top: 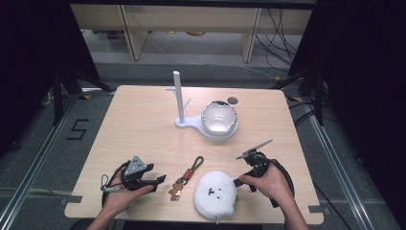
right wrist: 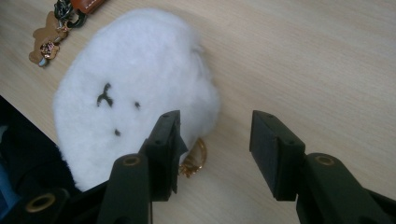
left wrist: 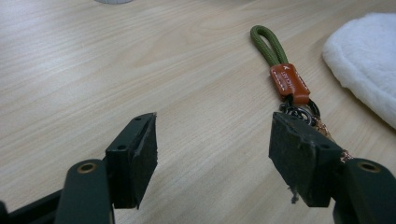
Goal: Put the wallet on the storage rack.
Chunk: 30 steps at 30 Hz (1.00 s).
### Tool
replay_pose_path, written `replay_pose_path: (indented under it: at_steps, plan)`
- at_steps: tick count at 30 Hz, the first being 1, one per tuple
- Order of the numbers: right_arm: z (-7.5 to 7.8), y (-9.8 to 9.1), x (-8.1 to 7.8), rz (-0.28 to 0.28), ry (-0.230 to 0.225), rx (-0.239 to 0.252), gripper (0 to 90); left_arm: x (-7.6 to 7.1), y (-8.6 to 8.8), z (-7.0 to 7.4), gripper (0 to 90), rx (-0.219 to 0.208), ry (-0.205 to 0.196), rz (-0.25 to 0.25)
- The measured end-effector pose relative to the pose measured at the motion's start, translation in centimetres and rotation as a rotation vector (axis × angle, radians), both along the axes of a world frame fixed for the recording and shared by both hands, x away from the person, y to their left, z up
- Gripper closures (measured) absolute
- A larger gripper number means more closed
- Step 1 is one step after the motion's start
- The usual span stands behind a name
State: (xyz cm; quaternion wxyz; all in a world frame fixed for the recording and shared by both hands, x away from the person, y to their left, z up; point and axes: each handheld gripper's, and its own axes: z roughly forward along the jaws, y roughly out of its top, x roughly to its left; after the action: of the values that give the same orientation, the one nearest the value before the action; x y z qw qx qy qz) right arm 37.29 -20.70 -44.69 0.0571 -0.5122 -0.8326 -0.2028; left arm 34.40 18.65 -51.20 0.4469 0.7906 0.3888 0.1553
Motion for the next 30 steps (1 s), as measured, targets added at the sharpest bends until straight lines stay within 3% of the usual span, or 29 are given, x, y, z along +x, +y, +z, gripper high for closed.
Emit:
replay_pose_path:
  at_steps: [8, 10, 11, 12, 13, 14, 17, 23, 25, 26, 30]
  plan:
    - [-0.5, 1.3, 0.8, 0.017, 0.037, -0.005, 51.6, 0.0, -0.1, -0.2, 32.0, 0.002, 0.007, -0.013]
    - [-0.5, 1.7, 0.8, -0.008, 0.104, -0.021, 51.1, 0.0, -0.1, -0.2, 32.0, 0.004, 0.010, -0.013]
    - [-0.8, 1.8, 0.8, -0.019, 0.116, -0.027, 50.9, 0.0, -0.1, -0.2, 32.0, 0.000, 0.008, -0.016]
    - [-1.5, 1.4, 1.3, 0.089, 0.040, -0.024, 50.6, 0.0, -0.1, -0.2, 32.0, -0.002, 0.007, -0.014]
    - [-1.2, 1.9, 0.8, 0.000, 0.112, -0.017, 50.3, 0.0, -0.1, -0.2, 32.0, 0.001, 0.010, -0.014]
    - [-1.0, 2.1, 0.6, -0.023, 0.116, -0.028, 49.7, 0.0, -0.1, -0.2, 32.0, 0.001, 0.010, -0.013]
    - [-0.9, 2.5, 0.4, -0.039, 0.135, -0.023, 48.0, 0.0, -0.2, -0.2, 32.0, 0.006, 0.010, -0.006]
    - [-2.1, 3.0, 0.4, -0.045, 0.137, -0.020, 46.9, 0.0, -0.2, -0.3, 32.0, 0.002, 0.010, -0.013]
    - [-2.4, 3.3, 0.5, -0.030, 0.151, -0.028, 47.0, 0.0, 0.0, -0.2, 32.0, 0.024, 0.010, -0.016]
    - [-2.6, 3.4, 0.4, -0.035, 0.154, -0.032, 47.1, 0.0, -0.1, -0.3, 32.0, 0.006, 0.011, -0.005]
    - [-3.2, 3.9, 0.4, -0.036, 0.150, -0.037, 48.5, 0.0, -0.1, -0.4, 32.0, 0.002, 0.008, -0.007]
